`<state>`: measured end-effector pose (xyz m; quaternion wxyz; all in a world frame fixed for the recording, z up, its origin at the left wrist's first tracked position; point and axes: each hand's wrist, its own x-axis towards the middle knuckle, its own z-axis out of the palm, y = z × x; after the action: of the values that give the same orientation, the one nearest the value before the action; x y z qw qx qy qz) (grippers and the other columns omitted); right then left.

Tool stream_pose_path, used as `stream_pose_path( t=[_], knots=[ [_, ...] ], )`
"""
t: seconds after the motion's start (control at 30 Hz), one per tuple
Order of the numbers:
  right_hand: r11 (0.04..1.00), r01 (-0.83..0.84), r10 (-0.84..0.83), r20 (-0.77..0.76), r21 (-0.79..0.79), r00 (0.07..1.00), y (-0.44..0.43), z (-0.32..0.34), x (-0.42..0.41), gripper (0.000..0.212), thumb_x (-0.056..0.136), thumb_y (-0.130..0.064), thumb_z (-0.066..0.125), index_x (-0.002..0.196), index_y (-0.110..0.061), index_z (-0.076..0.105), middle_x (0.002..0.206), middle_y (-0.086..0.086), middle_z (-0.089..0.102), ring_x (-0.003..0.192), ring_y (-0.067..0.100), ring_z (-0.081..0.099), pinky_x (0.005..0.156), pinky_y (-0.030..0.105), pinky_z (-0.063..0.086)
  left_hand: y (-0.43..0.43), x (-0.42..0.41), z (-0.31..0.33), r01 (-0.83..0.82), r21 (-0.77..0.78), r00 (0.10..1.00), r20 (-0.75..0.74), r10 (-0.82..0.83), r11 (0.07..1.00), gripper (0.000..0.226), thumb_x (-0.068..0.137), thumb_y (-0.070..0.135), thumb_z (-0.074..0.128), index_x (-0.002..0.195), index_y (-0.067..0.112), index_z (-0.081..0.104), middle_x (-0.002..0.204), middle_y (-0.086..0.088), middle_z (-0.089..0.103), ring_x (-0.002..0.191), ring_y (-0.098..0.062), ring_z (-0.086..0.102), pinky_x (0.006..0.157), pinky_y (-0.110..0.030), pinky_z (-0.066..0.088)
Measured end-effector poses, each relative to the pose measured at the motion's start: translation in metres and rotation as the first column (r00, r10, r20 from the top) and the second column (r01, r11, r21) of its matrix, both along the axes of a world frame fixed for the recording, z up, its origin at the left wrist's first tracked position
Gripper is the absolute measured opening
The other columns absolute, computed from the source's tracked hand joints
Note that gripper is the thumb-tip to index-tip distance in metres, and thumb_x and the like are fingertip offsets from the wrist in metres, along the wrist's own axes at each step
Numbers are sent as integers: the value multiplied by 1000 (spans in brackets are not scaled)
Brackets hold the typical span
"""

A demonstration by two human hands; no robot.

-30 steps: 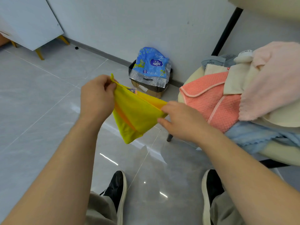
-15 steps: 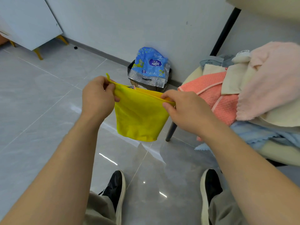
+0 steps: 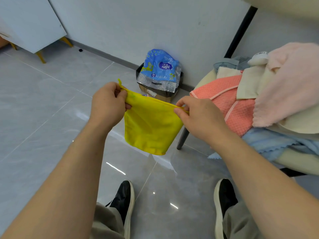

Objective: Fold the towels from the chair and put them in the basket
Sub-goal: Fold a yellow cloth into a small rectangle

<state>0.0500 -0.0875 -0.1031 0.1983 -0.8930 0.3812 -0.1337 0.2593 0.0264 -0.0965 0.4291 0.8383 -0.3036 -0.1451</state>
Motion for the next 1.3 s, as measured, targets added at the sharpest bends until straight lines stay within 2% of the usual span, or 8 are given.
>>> stream_pose_path(
  t=[0.2, 0.3, 0.43, 0.6, 0.73, 0.9, 1.2, 1.3],
  knots=[
    [999, 27, -27, -17, -25, 999, -2, -4, 0, 20, 96, -40, 59, 106, -29, 73, 98, -2, 74, 95, 23, 64, 75, 35, 51, 0, -3, 2, 32, 13, 999, 16, -32, 999, 10, 101, 16, 52, 98, 13, 62, 88, -12, 69, 62, -12, 66, 72, -38, 59],
    [1000, 28, -28, 18, -2, 999, -2, -4, 0, 18, 94, -34, 64, 103, -28, 78, 98, -5, 76, 93, 19, 67, 77, 32, 51, 0, -3, 2, 44, 33, 993, 106, -48, 998, 14, 99, 20, 54, 97, 12, 65, 87, -9, 68, 75, -22, 64, 74, -41, 53],
    [998, 55, -56, 82, 18, 995, -3, -4, 0, 16, 92, -30, 67, 100, -28, 80, 92, -9, 75, 82, 10, 59, 69, 23, 34, 1, -5, 4, 32, 39, 989, 141, -37, 999, 17, 98, 24, 55, 97, 12, 66, 86, -7, 65, 83, -27, 59, 74, -40, 46],
    [996, 83, -86, 106, 28, 991, -5, -11, 2, 9, 87, -33, 74, 93, -28, 79, 103, -6, 42, 95, 7, 44, 77, 21, 32, 1, -5, 4, 27, 32, 990, 134, -31, 999, 17, 99, 24, 54, 97, 11, 65, 87, -8, 65, 83, -27, 58, 73, -40, 45],
    [994, 16, -20, 33, 109, 999, -9, -14, 2, 5, 91, -33, 70, 88, -30, 68, 96, -6, 59, 91, 11, 55, 75, 26, 37, 0, -6, 4, 37, 37, 992, 118, -41, 999, 18, 100, 25, 53, 96, 11, 62, 80, -2, 58, 79, -25, 54, 70, -37, 46],
    [983, 28, -31, 17, 179, 999, -12, -17, 1, 8, 88, -28, 73, 91, -25, 65, 89, -4, 66, 85, 16, 61, 74, 30, 47, 1, -9, 7, 81, 14, 993, 86, -82, 997, 14, 101, 27, 53, 92, 18, 58, 79, 0, 56, 84, -34, 63, 76, -54, 56],
    [984, 20, -5, -88, 175, 996, -16, -15, -2, 8, 89, -23, 72, 97, -21, 72, 84, -5, 61, 77, 13, 56, 59, 21, 36, 0, -12, 7, 101, 12, 993, 58, -102, 995, 14, 103, 25, 51, 100, 13, 58, 81, 7, 55, 67, -23, 67, 67, -42, 58],
    [985, 10, 19, -160, 173, 987, -17, -18, -2, 11, 86, -21, 71, 95, -25, 68, 88, -4, 62, 85, 18, 60, 66, 29, 44, 1, -12, 6, 158, -6, 985, 67, -157, 987, 12, 101, 24, 55, 97, 14, 61, 82, 3, 59, 64, -21, 67, 66, -39, 60]
  ],
)
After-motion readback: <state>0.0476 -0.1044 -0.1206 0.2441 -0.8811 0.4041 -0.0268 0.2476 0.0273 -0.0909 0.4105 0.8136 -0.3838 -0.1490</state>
